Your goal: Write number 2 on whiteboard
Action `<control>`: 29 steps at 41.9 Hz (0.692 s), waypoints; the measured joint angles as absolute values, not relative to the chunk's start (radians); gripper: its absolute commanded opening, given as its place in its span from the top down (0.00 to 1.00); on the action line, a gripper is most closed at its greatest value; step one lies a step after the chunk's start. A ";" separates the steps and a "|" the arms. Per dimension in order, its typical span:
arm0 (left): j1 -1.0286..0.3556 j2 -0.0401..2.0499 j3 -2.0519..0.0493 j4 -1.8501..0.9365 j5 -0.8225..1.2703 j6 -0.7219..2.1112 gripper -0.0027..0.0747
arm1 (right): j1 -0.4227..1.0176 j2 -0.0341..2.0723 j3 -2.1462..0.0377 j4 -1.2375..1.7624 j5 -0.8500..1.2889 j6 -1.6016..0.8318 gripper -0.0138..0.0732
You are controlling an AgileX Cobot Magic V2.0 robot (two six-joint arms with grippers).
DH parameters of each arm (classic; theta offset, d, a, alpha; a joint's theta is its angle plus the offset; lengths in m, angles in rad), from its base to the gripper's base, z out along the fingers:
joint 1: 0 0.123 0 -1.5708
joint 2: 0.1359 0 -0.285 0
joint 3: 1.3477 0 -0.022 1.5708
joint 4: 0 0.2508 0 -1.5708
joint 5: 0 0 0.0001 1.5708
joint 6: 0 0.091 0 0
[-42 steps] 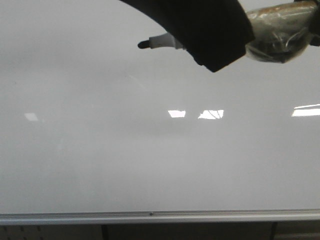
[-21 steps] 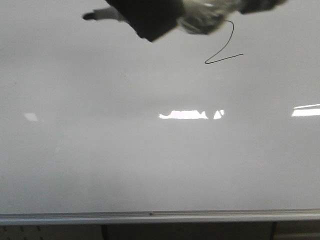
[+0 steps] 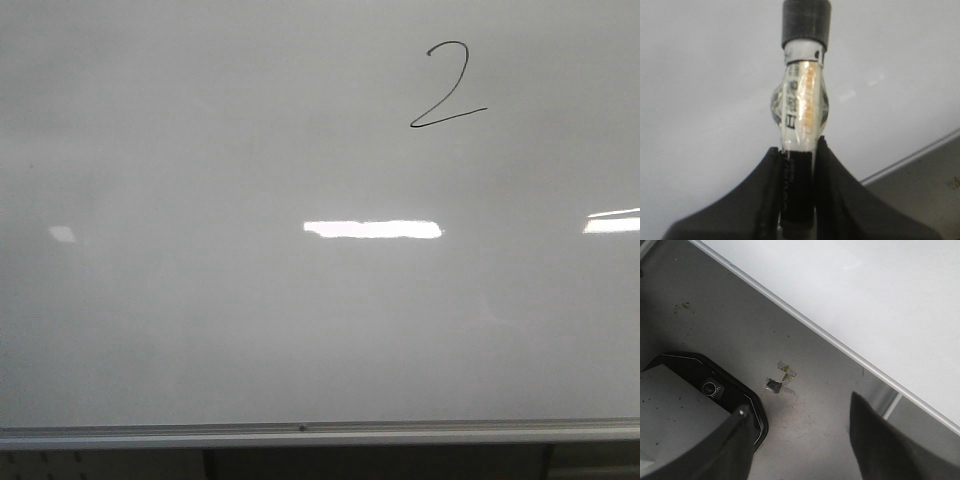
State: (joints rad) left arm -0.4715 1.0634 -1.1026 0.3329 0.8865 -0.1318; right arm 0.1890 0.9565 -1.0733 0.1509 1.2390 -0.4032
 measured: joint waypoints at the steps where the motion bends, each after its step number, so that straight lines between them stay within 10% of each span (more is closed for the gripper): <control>1: -0.446 1.058 -1.087 0.335 0.867 -0.144 0.87 | 0.189 0.956 -1.073 0.151 1.239 -0.403 0.33; 12: -0.152 1.092 -0.883 0.215 0.490 -0.240 0.87 | 0.189 0.956 -1.073 0.151 1.228 -0.401 0.33; 29: -0.124 1.328 -0.851 0.156 0.131 -0.242 0.87 | 0.189 0.956 -1.073 0.151 1.204 -0.401 0.33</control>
